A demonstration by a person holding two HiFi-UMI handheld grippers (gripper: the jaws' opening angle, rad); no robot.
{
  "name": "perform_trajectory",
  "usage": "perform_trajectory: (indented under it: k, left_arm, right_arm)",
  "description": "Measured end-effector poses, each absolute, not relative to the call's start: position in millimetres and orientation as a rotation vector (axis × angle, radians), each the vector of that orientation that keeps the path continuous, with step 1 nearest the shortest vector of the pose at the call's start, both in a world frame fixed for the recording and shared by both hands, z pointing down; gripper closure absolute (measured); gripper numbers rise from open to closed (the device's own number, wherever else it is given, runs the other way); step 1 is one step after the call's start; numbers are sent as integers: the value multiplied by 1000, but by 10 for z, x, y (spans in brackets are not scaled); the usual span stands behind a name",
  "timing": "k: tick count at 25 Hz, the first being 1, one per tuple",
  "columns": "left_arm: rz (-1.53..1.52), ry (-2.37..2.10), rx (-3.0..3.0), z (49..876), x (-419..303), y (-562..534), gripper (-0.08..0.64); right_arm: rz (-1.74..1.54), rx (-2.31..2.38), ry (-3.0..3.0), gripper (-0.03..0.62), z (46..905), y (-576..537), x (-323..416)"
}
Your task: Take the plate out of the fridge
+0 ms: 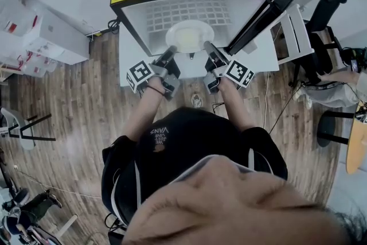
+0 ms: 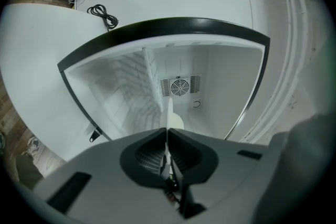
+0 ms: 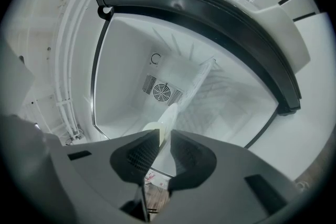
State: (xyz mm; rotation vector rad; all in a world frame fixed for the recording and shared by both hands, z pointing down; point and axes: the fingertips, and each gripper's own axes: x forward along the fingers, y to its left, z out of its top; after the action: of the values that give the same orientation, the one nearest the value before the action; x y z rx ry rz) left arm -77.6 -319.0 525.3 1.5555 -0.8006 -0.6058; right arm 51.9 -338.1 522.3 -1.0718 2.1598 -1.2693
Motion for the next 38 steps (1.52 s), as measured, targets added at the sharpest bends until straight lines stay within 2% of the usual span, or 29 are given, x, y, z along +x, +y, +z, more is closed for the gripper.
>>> perform_trajectory:
  k: [38]
  left_arm:
    - [-526, -666, 1599, 5282, -943, -2357, 532]
  right_arm:
    - [-1199, -1189, 2055, 525, 5203, -2331, 370]
